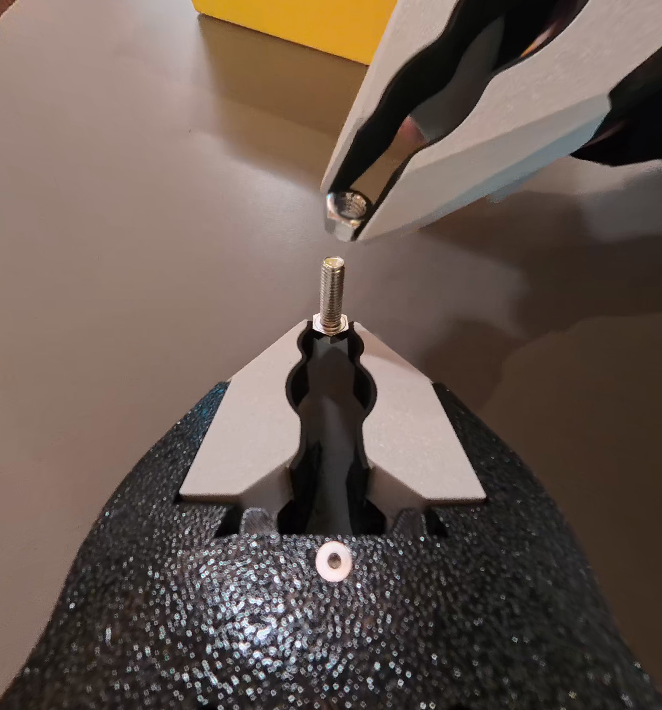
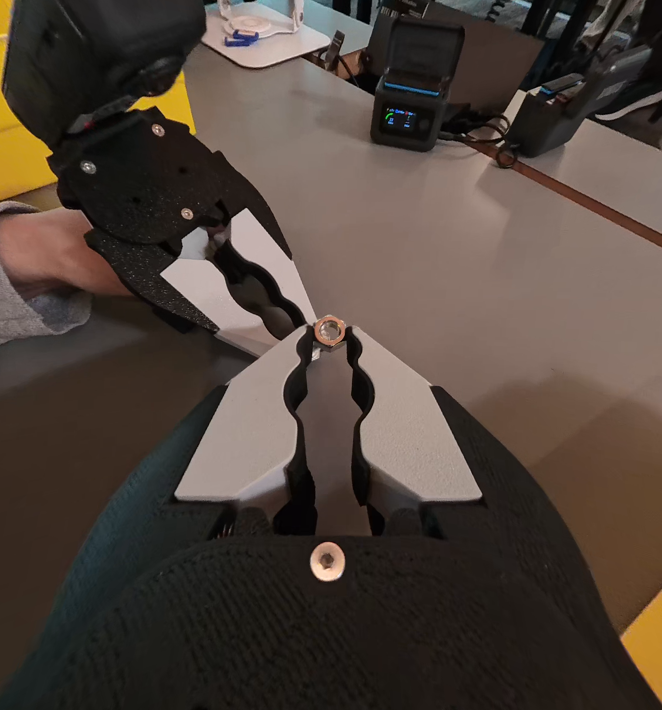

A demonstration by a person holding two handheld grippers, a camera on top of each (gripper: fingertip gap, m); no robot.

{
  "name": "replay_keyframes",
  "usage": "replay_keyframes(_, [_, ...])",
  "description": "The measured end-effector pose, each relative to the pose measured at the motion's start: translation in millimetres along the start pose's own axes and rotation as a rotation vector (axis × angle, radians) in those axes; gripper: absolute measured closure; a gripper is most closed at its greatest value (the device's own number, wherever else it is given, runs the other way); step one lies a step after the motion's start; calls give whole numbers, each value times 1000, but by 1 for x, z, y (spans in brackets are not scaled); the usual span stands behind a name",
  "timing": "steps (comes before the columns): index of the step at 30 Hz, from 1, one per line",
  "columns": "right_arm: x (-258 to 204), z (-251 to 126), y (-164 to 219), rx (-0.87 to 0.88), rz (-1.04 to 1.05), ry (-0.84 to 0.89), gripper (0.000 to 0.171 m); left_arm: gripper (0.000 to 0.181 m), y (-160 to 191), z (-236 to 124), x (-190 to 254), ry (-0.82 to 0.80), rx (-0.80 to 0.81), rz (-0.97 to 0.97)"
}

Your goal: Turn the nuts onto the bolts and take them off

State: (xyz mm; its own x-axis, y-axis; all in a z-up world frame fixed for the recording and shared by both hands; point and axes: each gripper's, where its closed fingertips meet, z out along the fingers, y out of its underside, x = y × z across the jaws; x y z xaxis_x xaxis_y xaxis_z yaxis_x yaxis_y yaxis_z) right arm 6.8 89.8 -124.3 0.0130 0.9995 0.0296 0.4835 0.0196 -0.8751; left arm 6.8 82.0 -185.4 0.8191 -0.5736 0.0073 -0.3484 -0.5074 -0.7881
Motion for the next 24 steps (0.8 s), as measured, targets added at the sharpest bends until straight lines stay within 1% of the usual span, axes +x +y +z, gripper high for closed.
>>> replay_keyframes(6, [-3,10,8,-2,46,-56,155,165,0,0,0,4,0,2])
replay_keyframes(9, [-5,13,10,29,106,-84,155,165,0,0,0,6,0,2])
replay_keyframes(24, [-2,13,13,120,302,-197,155,165,0,-1,-1,-9,-1,-11])
